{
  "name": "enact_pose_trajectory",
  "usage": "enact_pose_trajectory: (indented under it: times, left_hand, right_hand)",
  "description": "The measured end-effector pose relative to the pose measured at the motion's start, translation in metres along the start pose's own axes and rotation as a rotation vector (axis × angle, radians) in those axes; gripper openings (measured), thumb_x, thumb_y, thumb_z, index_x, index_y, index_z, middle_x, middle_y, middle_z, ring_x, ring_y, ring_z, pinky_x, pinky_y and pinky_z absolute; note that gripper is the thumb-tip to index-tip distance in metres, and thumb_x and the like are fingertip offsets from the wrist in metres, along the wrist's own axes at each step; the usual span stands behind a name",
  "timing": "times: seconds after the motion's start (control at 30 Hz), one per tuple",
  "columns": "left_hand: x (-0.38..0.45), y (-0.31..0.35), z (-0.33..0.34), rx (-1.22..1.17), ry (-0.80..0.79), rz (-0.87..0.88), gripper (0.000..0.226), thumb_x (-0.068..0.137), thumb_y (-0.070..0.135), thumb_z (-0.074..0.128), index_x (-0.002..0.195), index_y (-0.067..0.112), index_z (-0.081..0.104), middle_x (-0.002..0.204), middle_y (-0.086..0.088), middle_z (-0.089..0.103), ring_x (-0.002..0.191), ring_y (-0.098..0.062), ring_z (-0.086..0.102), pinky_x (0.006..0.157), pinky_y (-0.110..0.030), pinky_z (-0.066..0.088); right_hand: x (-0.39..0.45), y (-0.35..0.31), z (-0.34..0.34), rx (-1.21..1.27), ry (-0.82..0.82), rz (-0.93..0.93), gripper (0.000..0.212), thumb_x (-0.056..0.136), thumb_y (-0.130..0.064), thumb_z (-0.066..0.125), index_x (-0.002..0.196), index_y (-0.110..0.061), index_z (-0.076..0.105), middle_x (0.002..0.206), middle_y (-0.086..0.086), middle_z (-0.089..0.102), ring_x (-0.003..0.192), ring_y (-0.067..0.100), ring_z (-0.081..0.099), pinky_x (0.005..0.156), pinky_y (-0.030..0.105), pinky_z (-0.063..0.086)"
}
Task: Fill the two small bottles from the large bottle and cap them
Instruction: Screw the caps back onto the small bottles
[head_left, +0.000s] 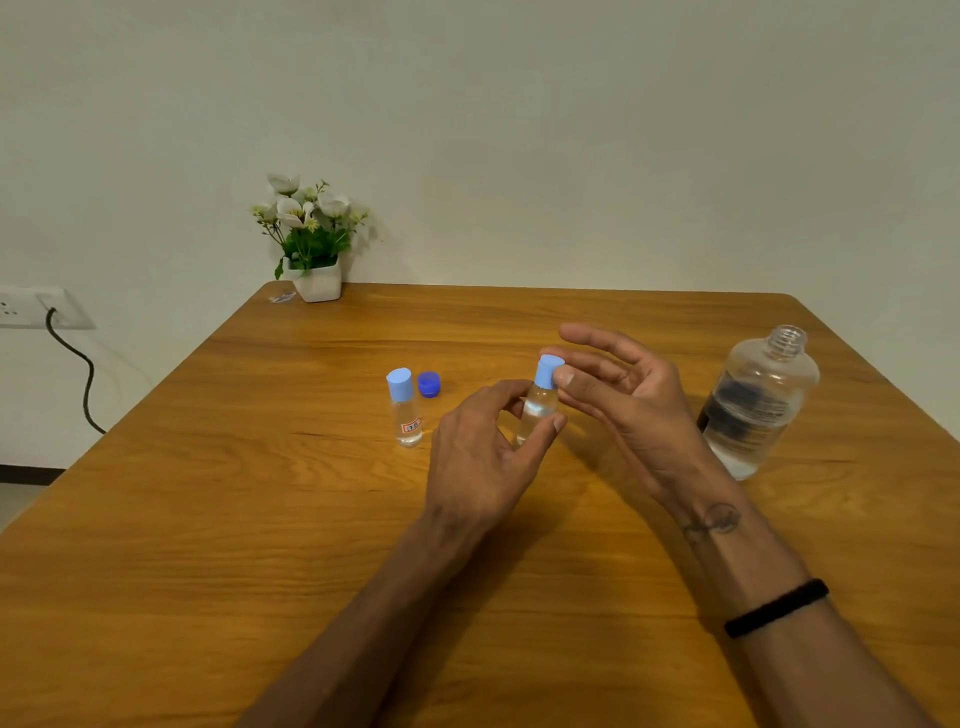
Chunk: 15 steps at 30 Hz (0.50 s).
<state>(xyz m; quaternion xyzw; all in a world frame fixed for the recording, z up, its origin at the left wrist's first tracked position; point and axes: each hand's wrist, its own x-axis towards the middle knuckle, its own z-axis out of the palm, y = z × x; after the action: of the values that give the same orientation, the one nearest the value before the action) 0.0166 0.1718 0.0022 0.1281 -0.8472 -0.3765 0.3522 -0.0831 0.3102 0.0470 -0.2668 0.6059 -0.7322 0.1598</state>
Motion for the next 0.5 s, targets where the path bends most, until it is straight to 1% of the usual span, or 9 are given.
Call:
enact_pose_trajectory:
  times: [0.07,0.13,0.2,0.3,0.37,0.43,0.5]
  left_hand:
    - [-0.0004,0.0000,0.0005,0.001,-0.011,-0.003,0.044,0.090,0.052,0.074,0.127,0.027,0.069,0.101,0.013,0.073,0.052,-0.007,0.061,0.055,-0.019,0.045]
    - [-0.0006,0.0005,0.0014,-0.007,-0.020,-0.006,0.045,0.090,0.052,0.074,0.127,0.027,0.069,0.101,0.013,0.073,0.051,-0.007,0.061,0.055,-0.020,0.046]
    - [-0.0007,0.0009,0.0020,-0.015,-0.021,-0.006,0.043,0.090,0.051,0.075,0.126,0.028,0.069,0.100,0.013,0.073,0.051,-0.007,0.061,0.054,-0.020,0.046]
    - [-0.0007,0.0016,0.0014,-0.020,-0.022,-0.009,0.041,0.091,0.051,0.074,0.125,0.029,0.070,0.099,0.014,0.072,0.051,-0.006,0.061,0.054,-0.019,0.045]
    - [-0.0007,0.0021,0.0008,-0.017,-0.023,-0.007,0.040,0.091,0.051,0.074,0.125,0.030,0.070,0.099,0.014,0.072,0.051,-0.007,0.060,0.054,-0.019,0.044]
    - [-0.0005,0.0025,0.0006,-0.011,-0.026,-0.006,0.040,0.091,0.051,0.074,0.125,0.030,0.070,0.098,0.014,0.072,0.051,-0.009,0.061,0.053,-0.019,0.044]
    - [-0.0005,0.0028,0.0004,-0.003,-0.031,-0.010,0.041,0.090,0.052,0.074,0.125,0.030,0.070,0.098,0.014,0.072,0.052,-0.009,0.062,0.053,-0.020,0.046]
  right_hand:
    - [-0.0002,0.0011,0.0004,-0.024,0.032,-0.024,0.056,0.074,-0.017,0.089,0.128,-0.014,0.073,0.112,0.004,0.081,0.111,0.019,0.075,0.099,0.038,0.061]
    - [-0.0005,0.0009,0.0018,-0.015,0.053,-0.035,0.062,0.069,-0.023,0.090,0.128,-0.016,0.073,0.109,0.003,0.080,0.111,0.020,0.074,0.099,0.038,0.061]
    - [-0.0002,0.0001,0.0027,0.031,0.048,-0.021,0.060,0.074,-0.025,0.086,0.131,-0.016,0.071,0.114,0.005,0.080,0.115,0.021,0.075,0.100,0.038,0.061]
    - [0.0009,-0.0015,0.0022,0.086,-0.008,0.033,0.055,0.086,-0.023,0.078,0.138,-0.014,0.066,0.124,0.008,0.079,0.120,0.022,0.074,0.105,0.042,0.058]
    - [0.0008,-0.0029,0.0019,0.114,-0.037,0.075,0.049,0.091,-0.018,0.074,0.139,-0.012,0.065,0.125,0.010,0.078,0.120,0.026,0.074,0.103,0.043,0.059]
    - [0.0010,-0.0028,0.0011,0.110,-0.050,0.103,0.040,0.097,-0.012,0.070,0.137,-0.010,0.066,0.123,0.013,0.079,0.118,0.027,0.075,0.098,0.040,0.062]
    - [0.0014,-0.0014,0.0003,0.091,-0.043,0.109,0.035,0.097,-0.012,0.070,0.132,-0.010,0.069,0.120,0.012,0.080,0.116,0.027,0.076,0.098,0.041,0.063]
